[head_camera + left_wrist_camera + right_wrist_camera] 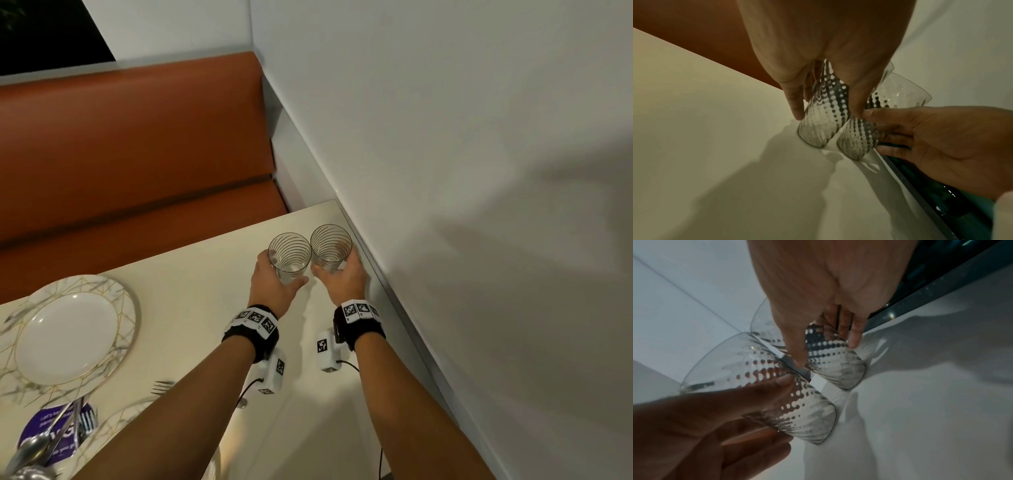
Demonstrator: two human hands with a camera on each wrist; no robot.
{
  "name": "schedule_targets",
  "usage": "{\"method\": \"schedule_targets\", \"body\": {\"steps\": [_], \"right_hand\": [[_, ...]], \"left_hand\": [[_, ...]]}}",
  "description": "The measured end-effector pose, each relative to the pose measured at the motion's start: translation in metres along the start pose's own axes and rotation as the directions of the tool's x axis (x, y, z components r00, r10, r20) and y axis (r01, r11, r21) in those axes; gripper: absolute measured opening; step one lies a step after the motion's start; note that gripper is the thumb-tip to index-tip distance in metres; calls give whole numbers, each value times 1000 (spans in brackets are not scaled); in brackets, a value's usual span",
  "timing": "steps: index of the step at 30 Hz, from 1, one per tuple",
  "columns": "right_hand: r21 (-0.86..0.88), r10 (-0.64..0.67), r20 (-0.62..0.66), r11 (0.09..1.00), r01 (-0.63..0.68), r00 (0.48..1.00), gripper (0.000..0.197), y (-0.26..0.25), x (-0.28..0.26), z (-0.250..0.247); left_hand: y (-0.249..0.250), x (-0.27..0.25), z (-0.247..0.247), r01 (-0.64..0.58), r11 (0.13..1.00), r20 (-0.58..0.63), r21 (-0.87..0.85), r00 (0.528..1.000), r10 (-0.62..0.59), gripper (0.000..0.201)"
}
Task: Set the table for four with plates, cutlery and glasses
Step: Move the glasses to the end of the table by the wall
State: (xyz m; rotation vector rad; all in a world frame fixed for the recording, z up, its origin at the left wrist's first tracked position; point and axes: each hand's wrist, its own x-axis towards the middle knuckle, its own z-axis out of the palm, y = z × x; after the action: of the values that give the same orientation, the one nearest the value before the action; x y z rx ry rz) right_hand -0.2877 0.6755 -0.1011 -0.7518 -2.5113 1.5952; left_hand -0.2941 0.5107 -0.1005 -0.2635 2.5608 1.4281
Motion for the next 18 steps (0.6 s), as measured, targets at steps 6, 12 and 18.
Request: {"method": "schedule_targets", "body": {"steps": [6,12,18], "right_hand": [[-120,174,50,979,-167,984,100,4,-31,2],[-244,91,4,966,-87,996,54,24,-102,27],[-245,-76,170,962,117,983,33,13,-198,90]], "left_hand": [[-26,-27,-27,51,995,110,83,992,-60,101],[-82,-87,-84,-50,994,74,98,996,43,38],[-149,-160,-167,-21,999,-38,38,999,22,15]]}}
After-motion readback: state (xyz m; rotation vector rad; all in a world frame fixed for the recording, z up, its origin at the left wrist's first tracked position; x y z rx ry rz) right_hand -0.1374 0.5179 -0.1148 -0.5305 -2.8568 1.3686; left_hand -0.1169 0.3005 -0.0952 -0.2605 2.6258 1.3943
